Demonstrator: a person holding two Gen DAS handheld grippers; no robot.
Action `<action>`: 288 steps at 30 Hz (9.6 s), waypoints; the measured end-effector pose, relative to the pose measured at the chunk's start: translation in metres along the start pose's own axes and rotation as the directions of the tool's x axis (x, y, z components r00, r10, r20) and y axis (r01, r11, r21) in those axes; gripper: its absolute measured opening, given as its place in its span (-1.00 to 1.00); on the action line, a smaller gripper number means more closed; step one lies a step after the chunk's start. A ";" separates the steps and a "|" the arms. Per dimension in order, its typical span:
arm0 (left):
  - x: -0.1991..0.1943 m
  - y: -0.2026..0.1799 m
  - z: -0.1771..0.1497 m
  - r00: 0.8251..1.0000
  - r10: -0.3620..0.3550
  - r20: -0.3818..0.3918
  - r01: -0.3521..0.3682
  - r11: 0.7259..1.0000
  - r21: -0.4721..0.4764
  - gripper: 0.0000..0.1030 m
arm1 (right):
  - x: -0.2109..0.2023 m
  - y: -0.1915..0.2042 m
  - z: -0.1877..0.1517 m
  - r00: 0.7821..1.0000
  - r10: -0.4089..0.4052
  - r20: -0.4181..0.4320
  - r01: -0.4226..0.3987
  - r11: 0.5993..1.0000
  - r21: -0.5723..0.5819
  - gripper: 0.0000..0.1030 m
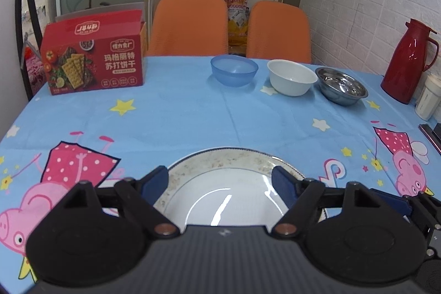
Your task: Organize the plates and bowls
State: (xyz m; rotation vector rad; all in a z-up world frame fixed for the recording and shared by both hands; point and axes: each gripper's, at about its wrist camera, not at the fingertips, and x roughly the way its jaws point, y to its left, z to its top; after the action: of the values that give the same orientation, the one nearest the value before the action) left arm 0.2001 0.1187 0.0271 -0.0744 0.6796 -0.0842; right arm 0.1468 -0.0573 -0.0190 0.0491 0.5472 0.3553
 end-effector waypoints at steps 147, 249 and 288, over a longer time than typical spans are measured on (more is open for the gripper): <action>0.155 -0.064 0.188 0.966 -0.254 -0.045 0.257 0.964 0.072 0.94 | 0.074 -0.218 0.124 0.977 -0.031 -0.212 -0.003 0.987 -0.159 -0.01; 0.070 -0.027 0.070 0.935 -0.208 -0.288 0.228 0.973 0.038 0.94 | -0.047 -0.191 0.052 0.979 0.061 -0.196 -0.082 0.991 -0.104 0.04; 0.304 0.024 0.173 0.972 -0.085 -0.221 0.072 0.995 -0.066 0.08 | 0.284 -0.096 0.155 0.952 0.175 -0.253 -0.256 0.907 -0.334 0.02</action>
State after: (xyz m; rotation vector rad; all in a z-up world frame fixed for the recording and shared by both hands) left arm 0.5459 0.1181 -0.0311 -0.1491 0.9050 -0.1505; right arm 0.4834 -0.0425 -0.0426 -0.2937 0.6873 0.6821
